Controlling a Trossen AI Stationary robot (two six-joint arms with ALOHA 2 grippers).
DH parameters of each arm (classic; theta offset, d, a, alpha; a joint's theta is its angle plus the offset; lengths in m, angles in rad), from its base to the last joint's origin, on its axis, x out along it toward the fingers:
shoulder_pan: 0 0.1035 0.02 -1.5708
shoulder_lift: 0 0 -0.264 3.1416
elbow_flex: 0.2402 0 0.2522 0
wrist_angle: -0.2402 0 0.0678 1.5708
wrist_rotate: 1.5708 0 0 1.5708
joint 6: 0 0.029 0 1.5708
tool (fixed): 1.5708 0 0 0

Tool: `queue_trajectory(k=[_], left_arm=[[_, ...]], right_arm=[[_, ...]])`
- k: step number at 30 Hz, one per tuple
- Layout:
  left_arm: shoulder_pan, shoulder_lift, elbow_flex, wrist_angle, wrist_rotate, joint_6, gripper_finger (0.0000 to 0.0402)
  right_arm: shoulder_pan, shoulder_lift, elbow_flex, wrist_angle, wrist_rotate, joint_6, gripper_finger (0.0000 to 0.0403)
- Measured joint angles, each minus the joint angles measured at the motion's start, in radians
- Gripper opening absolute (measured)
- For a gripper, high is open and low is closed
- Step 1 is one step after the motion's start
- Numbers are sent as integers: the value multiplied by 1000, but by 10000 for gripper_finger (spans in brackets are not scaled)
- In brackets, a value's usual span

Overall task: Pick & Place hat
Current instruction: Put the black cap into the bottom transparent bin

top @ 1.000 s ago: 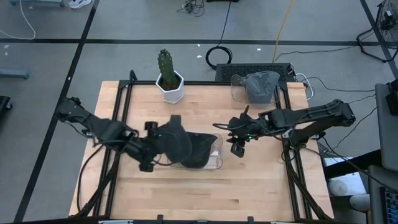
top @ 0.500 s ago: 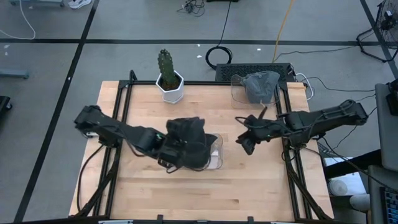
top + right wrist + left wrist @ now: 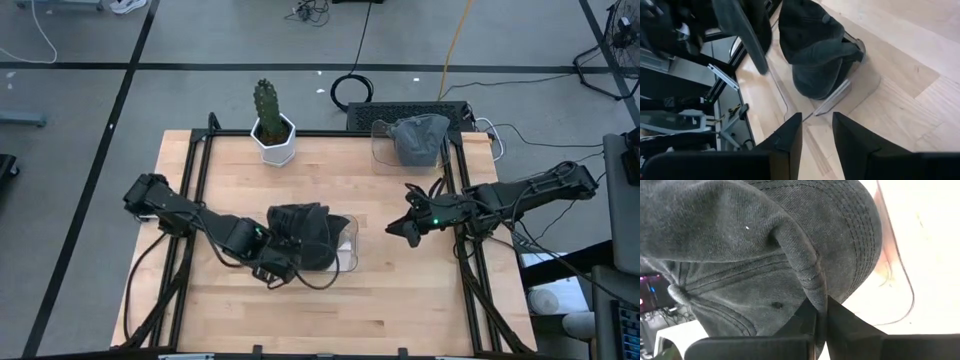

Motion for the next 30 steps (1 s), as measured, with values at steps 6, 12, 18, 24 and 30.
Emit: queue_trajectory(k=[6,12,18,24,30], left_arm=[[2,85,0,8,-15,31,16],[29,138,0,11,-4,0,17],[36,195,0,31,18,9,17],[37,222,0,90,43,13,17],[42,225,0,179,85,55,17]], right_arm=[[2,-1,0,11,2,-4,93],[2,-1,0,10,2,-11,93],[2,-1,0,9,2,-42,93],[2,-1,0,9,2,-57,93],[2,-1,0,10,30,-79,93]])
